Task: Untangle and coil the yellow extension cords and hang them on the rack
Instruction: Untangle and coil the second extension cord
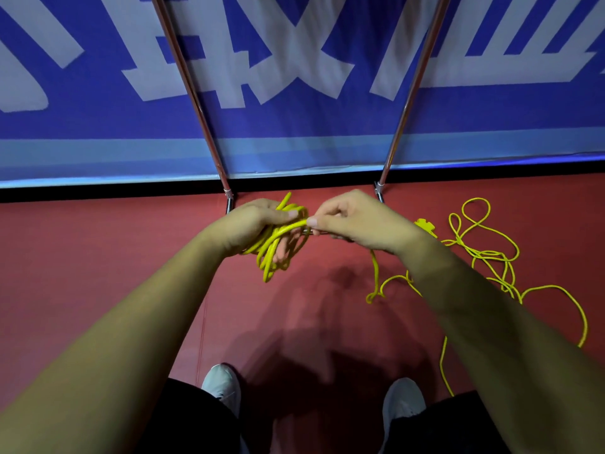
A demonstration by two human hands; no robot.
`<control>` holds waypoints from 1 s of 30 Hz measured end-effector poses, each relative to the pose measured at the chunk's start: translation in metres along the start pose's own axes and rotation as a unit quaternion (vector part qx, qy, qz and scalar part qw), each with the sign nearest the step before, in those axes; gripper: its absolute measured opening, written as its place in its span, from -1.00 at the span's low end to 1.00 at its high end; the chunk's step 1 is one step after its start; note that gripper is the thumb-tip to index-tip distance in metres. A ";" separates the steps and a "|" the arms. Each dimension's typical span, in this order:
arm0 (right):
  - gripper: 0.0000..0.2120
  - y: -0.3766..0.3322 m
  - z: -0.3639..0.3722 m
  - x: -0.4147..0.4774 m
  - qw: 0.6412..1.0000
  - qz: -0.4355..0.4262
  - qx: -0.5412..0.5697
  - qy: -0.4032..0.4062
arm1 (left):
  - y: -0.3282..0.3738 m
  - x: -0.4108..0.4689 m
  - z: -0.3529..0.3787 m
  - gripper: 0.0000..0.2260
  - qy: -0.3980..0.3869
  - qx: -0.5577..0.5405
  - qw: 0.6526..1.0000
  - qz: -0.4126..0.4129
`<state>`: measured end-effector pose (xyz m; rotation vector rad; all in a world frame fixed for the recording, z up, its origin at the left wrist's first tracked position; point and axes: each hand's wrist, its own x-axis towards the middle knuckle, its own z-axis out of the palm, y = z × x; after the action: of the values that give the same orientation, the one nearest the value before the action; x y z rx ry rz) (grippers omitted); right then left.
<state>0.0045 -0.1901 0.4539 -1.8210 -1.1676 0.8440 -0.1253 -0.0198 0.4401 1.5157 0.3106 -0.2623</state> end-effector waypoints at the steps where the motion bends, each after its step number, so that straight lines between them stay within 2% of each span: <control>1: -0.78 0.002 -0.001 0.000 1.000 -0.004 0.000 0.016 | -0.001 0.001 0.000 -0.59 -0.013 0.014 1.000 0.003; 3: -0.79 0.003 -0.004 0.001 0.999 -0.011 -0.004 0.050 | -0.004 0.003 0.000 -0.42 -0.045 0.046 0.998 0.008; 4: -0.79 0.005 -0.005 0.002 0.998 -0.014 -0.003 0.069 | -0.005 0.004 0.001 -0.40 -0.050 0.057 0.997 0.008; 6: -0.76 0.008 -0.009 0.002 0.994 -0.021 0.010 0.111 | -0.004 0.004 0.003 -0.59 -0.036 0.053 0.998 0.027; 8: -0.76 0.013 -0.015 0.003 0.990 -0.014 0.039 0.136 | 0.000 0.004 0.005 -0.76 -0.016 -0.016 0.998 0.051; 11: -0.89 0.030 -0.024 0.004 0.990 -0.004 0.060 0.127 | 0.002 0.003 0.001 -0.79 -0.017 -0.164 0.983 0.078; 13: -0.90 0.049 -0.029 0.002 0.995 0.008 0.041 0.090 | 0.004 0.001 -0.006 -0.77 -0.030 -0.229 0.967 0.108; 17: -0.92 0.090 -0.031 -0.007 0.993 0.106 -0.022 0.045 | 0.011 -0.009 -0.021 -0.84 -0.060 -0.357 0.916 0.174; 22: -0.89 0.122 -0.022 -0.004 0.982 0.163 0.031 0.085 | 0.009 -0.011 -0.023 -0.85 -0.044 -0.373 0.908 0.184; 26: -0.82 0.120 0.001 0.003 0.960 0.223 0.110 0.130 | 0.010 -0.006 -0.014 -0.77 0.024 -0.397 0.896 0.198; 30: -0.69 0.117 0.012 0.007 0.952 0.249 0.093 0.155 | 0.008 -0.005 -0.016 -0.73 0.031 -0.438 0.876 0.200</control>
<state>0.0437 -0.2104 0.3442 -2.0272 -0.4163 0.8662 -0.1274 -0.0035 0.4490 0.6521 0.1221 0.2466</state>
